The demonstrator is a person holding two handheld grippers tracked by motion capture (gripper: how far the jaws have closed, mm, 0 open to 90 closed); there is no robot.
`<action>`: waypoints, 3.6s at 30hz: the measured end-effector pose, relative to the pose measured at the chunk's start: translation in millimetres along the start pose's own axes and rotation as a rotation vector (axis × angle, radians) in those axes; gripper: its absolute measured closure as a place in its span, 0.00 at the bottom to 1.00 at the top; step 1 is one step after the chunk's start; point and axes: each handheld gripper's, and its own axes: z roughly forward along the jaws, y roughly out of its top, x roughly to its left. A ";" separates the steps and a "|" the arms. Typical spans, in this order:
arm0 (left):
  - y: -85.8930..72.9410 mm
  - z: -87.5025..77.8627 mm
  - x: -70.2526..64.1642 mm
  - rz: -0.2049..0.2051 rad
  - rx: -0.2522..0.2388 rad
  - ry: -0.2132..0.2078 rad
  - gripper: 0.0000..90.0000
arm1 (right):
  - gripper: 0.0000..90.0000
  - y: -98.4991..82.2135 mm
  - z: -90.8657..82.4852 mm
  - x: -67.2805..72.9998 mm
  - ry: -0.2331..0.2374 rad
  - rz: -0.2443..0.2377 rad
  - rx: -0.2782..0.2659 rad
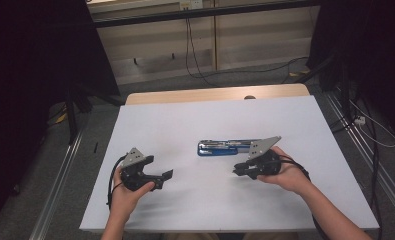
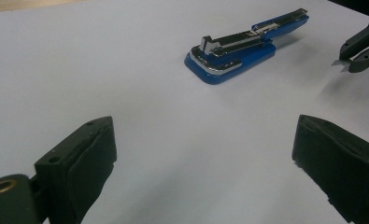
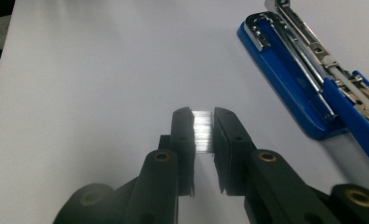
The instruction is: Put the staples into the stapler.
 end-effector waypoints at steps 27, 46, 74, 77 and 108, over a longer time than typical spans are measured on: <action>1.1 -3.8 0.6 -0.005 -0.013 -0.001 0.08 | 0.88 39.6 0.3 -35.0 0.012 -0.018 -0.020; 0.7 -3.0 0.5 -0.013 -0.010 -0.018 0.08 | 0.88 48.7 14.5 -52.7 0.030 -0.017 -0.015; 0.1 -3.5 0.7 -0.011 -0.007 -0.009 0.08 | 0.88 61.6 31.3 -66.4 0.048 -0.040 0.001; -0.1 -3.8 0.5 -0.011 -0.007 -0.010 0.08 | 0.88 63.1 31.8 -67.7 0.046 -0.035 -0.002; -2.7 -3.4 -0.4 -0.007 0.010 -0.009 0.08 | 0.88 73.2 38.5 -84.2 0.043 -0.045 -0.004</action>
